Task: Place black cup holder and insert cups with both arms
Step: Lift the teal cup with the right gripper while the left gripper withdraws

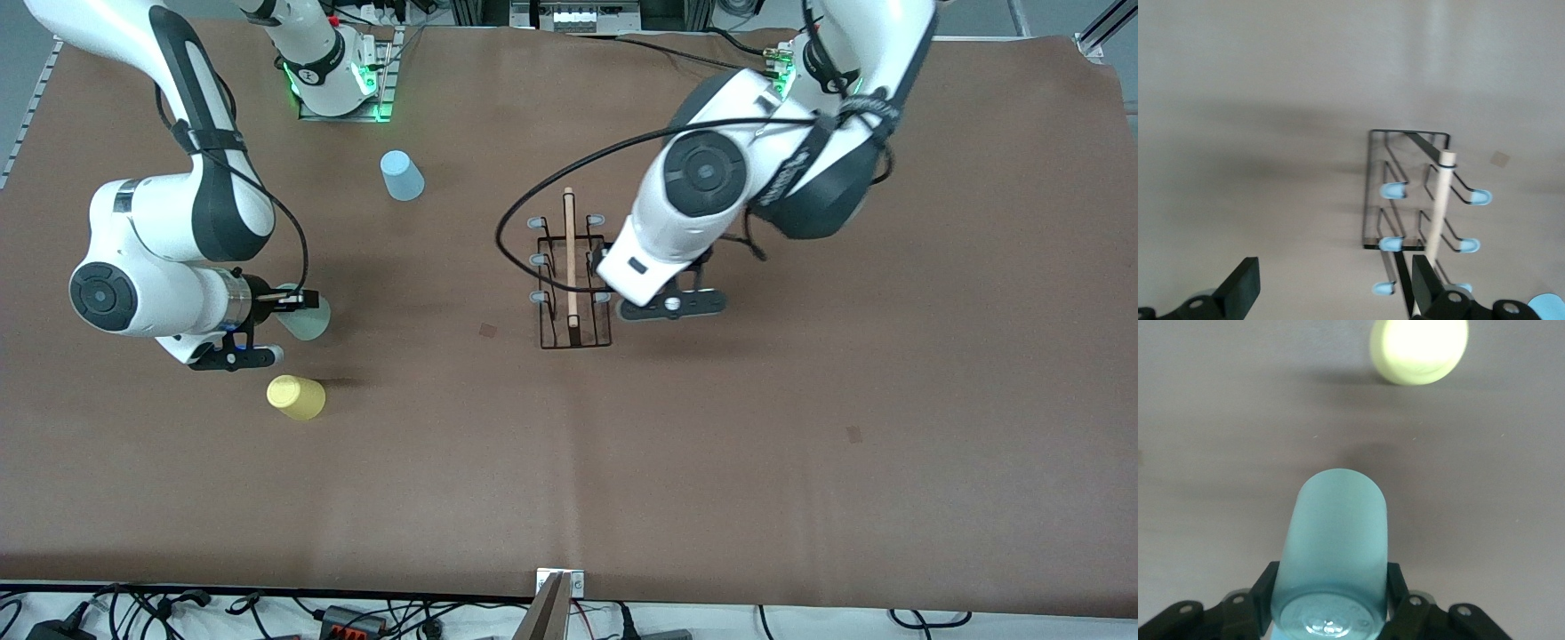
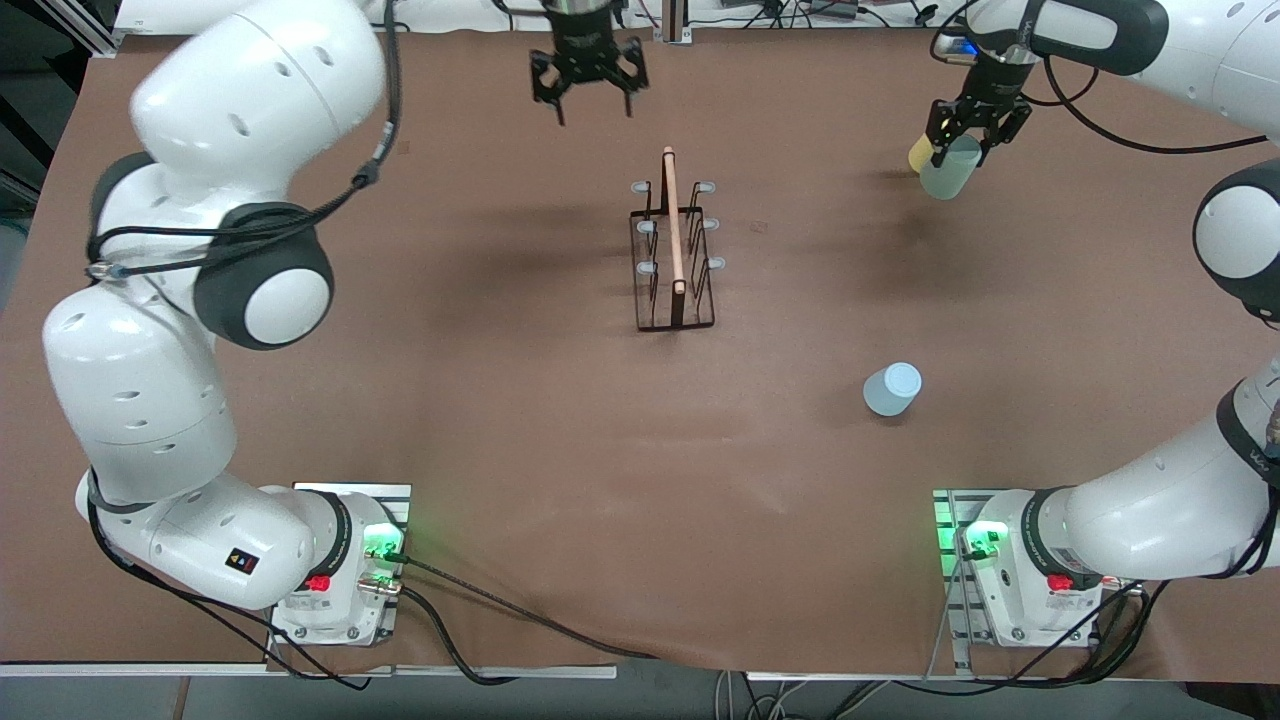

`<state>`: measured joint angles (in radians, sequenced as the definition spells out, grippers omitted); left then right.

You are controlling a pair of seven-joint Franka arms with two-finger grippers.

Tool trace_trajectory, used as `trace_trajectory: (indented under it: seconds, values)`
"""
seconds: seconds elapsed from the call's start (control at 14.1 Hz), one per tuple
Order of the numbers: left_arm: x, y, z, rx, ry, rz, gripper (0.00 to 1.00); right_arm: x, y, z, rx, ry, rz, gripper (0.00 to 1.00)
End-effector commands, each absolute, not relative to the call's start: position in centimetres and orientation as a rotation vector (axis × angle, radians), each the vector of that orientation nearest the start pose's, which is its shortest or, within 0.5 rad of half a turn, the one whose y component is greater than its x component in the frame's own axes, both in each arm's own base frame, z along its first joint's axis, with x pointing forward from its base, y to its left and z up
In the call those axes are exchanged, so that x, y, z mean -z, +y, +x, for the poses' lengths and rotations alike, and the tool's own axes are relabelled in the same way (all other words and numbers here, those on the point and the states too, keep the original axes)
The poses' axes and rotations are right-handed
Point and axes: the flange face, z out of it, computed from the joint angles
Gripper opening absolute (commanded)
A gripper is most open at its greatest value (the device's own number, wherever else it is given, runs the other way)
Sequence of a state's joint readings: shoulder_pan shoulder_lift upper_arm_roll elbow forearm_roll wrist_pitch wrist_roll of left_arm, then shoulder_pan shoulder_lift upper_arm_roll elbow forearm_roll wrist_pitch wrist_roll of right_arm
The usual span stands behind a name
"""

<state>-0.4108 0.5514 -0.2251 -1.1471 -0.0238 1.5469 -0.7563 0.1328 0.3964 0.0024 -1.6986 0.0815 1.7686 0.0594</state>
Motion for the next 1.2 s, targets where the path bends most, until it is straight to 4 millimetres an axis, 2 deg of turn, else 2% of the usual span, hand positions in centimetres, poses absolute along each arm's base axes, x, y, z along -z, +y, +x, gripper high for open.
trace_trajectory:
  seconds: [0.0, 0.14, 0.21, 0.28, 0.35, 0.42, 0.5, 0.71, 0.92, 1.13]
  values:
    - [-51.7, -32.5, 59.4, -0.246, -0.299, -3.098, 1.0, -38.5, 15.7, 60.7, -0.548, -0.076, -3.034, 0.23]
    - [-55.6, -27.0, 60.7, -0.182, -0.317, -3.14, 1.0, -39.9, 21.5, 59.4, -0.537, -0.113, -3.027, 0.23]
    - [-58.2, -24.0, 60.7, -0.139, -0.308, -3.152, 1.0, -40.5, 24.8, 58.4, -0.525, -0.121, -3.039, 0.23]
    - [-59.7, -21.8, 60.7, -0.119, -0.318, -3.154, 1.0, -41.1, 27.2, 57.7, -0.511, -0.124, -3.047, 0.23]
    - [-60.8, -20.0, 60.4, -0.105, -0.347, -3.138, 1.0, -41.5, 29.7, 56.7, -0.514, -0.115, -3.031, 0.23]
    - [-60.8, -19.0, 60.5, -0.123, -0.366, -3.128, 1.0, -41.9, 31.2, 56.1, -0.527, -0.091, -2.992, 0.23]
    - [-60.6, -18.4, 60.6, -0.134, -0.376, -3.124, 1.0, -41.9, 32.8, 55.2, -0.556, -0.085, -2.948, 0.23]
    - [-60.5, -19.1, 60.4, -0.142, -0.309, -3.136, 1.0, -41.6, 36.8, 53.1, -0.581, -0.152, -2.906, 0.23]
    - [-60.2, -17.9, 60.0, -0.224, -0.204, -3.117, 1.0, -39.1, 40.2, 51.4, -0.618, -0.218, -2.905, 0.23]
    - [-60.2, -16.7, 60.2, -0.228, -0.22, -3.114, 1.0, -37.4, 42.1, 50.6, -0.63, -0.219, -2.889, 0.23]
